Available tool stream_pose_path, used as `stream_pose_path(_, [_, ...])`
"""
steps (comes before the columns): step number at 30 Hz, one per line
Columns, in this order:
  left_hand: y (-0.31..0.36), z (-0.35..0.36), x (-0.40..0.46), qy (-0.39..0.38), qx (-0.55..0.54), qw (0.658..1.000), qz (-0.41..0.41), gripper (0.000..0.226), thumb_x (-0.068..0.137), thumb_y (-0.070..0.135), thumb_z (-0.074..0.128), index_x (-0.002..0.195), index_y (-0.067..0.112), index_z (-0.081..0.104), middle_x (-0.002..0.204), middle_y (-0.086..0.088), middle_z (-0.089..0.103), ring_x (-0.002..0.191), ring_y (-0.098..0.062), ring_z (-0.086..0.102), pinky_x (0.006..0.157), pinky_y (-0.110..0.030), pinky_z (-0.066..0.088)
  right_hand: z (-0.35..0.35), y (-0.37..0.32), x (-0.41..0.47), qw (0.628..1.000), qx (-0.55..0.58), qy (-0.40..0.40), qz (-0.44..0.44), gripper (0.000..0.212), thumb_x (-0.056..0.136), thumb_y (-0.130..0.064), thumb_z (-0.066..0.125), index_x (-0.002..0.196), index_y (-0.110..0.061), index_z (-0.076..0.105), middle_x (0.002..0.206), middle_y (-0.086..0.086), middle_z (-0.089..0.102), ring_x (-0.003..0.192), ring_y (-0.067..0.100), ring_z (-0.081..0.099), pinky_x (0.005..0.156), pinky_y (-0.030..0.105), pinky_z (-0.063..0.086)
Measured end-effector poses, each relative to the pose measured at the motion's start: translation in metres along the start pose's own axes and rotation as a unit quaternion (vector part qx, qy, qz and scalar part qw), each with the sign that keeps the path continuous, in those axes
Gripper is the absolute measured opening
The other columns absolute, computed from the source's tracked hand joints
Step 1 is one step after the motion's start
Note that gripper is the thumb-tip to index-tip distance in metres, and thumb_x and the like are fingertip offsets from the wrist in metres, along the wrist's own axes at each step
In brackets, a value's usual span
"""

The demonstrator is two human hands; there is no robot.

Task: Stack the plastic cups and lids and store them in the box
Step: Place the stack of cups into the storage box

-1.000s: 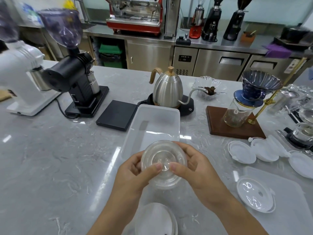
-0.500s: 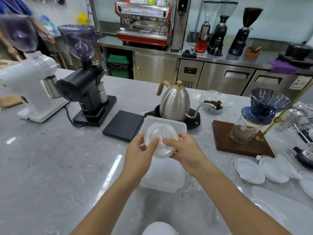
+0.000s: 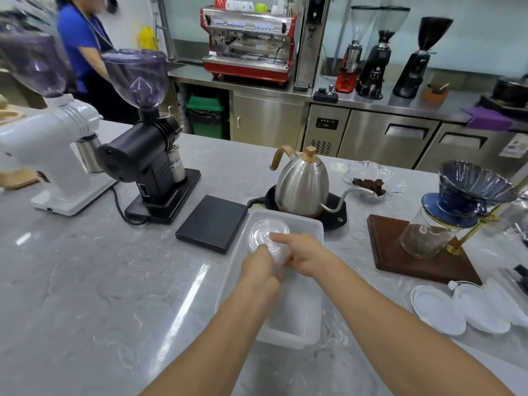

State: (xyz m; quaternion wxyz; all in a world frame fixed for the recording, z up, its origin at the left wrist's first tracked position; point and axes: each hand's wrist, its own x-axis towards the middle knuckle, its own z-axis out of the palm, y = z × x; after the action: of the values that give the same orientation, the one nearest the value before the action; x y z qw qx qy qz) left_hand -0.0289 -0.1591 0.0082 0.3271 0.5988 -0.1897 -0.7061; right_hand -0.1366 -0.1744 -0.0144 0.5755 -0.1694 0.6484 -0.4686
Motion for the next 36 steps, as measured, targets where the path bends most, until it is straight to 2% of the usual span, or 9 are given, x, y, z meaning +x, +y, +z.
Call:
stream_pose_path(3, [-0.004, 0.003, 0.014, 0.016, -0.013, 1.000, 0.004, 0.036, 0.096, 0.030, 0.053, 0.124, 0.007, 0.058, 0.115, -0.016, 0.070, 0.084, -0.030, 0.064, 0.069, -0.033, 0.048, 0.003, 0.000, 0.009, 0.998, -0.055, 0.021, 0.010, 0.090, 0.047, -0.039, 0.090, 0.123, -0.006, 0.055, 0.103, 0.011, 0.067, 0.083, 0.026, 0.065, 0.084, 0.040, 0.060])
stream_pose_path(6, [-0.001, 0.003, 0.014, 0.021, -0.029, 0.999, 0.017, 0.026, 0.100, 0.024, 0.051, 0.121, 0.010, 0.055, 0.093, -0.009, 0.065, 0.072, -0.021, 0.059, 0.060, -0.029, 0.046, 0.003, 0.001, 0.014, 0.993, -0.108, 0.038, 0.016, 0.087, 0.045, -0.050, 0.086, 0.118, -0.009, 0.062, 0.087, 0.001, 0.058, 0.078, 0.022, 0.057, 0.067, 0.031, 0.049])
stream_pose_path(10, [0.000, 0.003, 0.016, 0.014, -0.058, 0.998, 0.016, 0.028, 0.097, 0.021, 0.048, 0.114, 0.006, 0.064, 0.091, -0.010, 0.067, 0.077, -0.026, 0.063, 0.069, -0.032, 0.050, 0.004, 0.001, 0.019, 0.991, -0.120, 0.062, 0.008, 0.074, 0.058, -0.048, 0.085, 0.114, -0.006, 0.060, 0.093, 0.006, 0.064, 0.076, 0.022, 0.061, 0.059, 0.029, 0.046])
stream_pose_path(13, [-0.002, 0.001, 0.015, 0.023, -0.076, 0.997, 0.019, 0.022, 0.096, 0.019, 0.046, 0.090, 0.008, 0.065, 0.079, -0.006, 0.065, 0.066, -0.022, 0.059, 0.056, -0.031, 0.044, 0.004, 0.003, 0.023, 0.986, -0.145, 0.085, -0.014, 0.047, 0.072, -0.042, 0.084, 0.086, -0.010, 0.053, 0.075, 0.003, 0.055, 0.060, 0.019, 0.054, 0.051, 0.028, 0.043])
stream_pose_path(16, [0.000, 0.000, 0.005, 0.020, -0.073, 0.997, 0.018, 0.023, 0.098, 0.020, 0.045, 0.081, 0.012, 0.060, 0.078, -0.003, 0.061, 0.067, -0.018, 0.055, 0.055, -0.032, 0.039, 0.004, 0.006, 0.025, 0.977, -0.185, 0.102, -0.038, 0.054, 0.073, -0.042, 0.082, 0.065, -0.019, 0.034, 0.062, -0.001, 0.041, 0.051, 0.017, 0.046, 0.051, 0.028, 0.044])
stream_pose_path(22, [0.003, -0.006, -0.006, 0.037, -0.079, 0.996, 0.004, 0.014, 0.098, 0.019, 0.046, 0.104, 0.014, 0.057, 0.078, -0.002, 0.056, 0.066, -0.014, 0.050, 0.064, -0.032, 0.042, 0.004, 0.009, 0.019, 0.941, -0.289, 0.138, -0.108, 0.053, 0.072, -0.050, 0.078, 0.075, -0.022, 0.033, 0.069, -0.007, 0.036, 0.058, 0.015, 0.040, 0.051, 0.027, 0.032])
stream_pose_path(26, [0.009, -0.008, -0.018, 0.015, -0.088, 0.996, -0.009, 0.018, 0.101, 0.018, 0.046, 0.085, 0.014, 0.052, 0.075, -0.001, 0.048, 0.064, -0.013, 0.046, 0.058, -0.027, 0.038, 0.006, 0.008, 0.012, 0.930, -0.317, 0.147, -0.118, 0.052, 0.079, -0.054, 0.069, 0.069, -0.022, 0.030, 0.064, -0.007, 0.036, 0.055, 0.014, 0.039, 0.050, 0.028, 0.030])
stream_pose_path(31, [0.011, -0.013, -0.032, -0.010, -0.111, 0.994, -0.021, 0.017, 0.097, 0.017, 0.052, 0.113, 0.013, 0.048, 0.117, -0.012, 0.049, 0.115, -0.025, 0.053, 0.100, -0.035, 0.042, 0.009, -0.006, -0.004, 0.930, -0.315, 0.145, -0.121, 0.050, 0.092, -0.047, 0.057, 0.060, -0.019, 0.031, 0.056, -0.002, 0.036, 0.050, 0.015, 0.037, 0.047, 0.029, 0.027])
stream_pose_path(36, [0.008, -0.023, -0.044, -0.043, -0.101, 0.994, 0.019, 0.029, 0.094, 0.016, 0.054, 0.123, 0.008, 0.052, 0.128, -0.011, 0.049, 0.126, -0.027, 0.053, 0.109, -0.038, 0.043, 0.008, -0.018, -0.027, 0.932, -0.304, 0.119, -0.156, 0.038, 0.091, -0.029, 0.058, 0.063, -0.017, 0.036, 0.061, -0.003, 0.034, 0.052, 0.014, 0.034, 0.051, 0.026, 0.027])
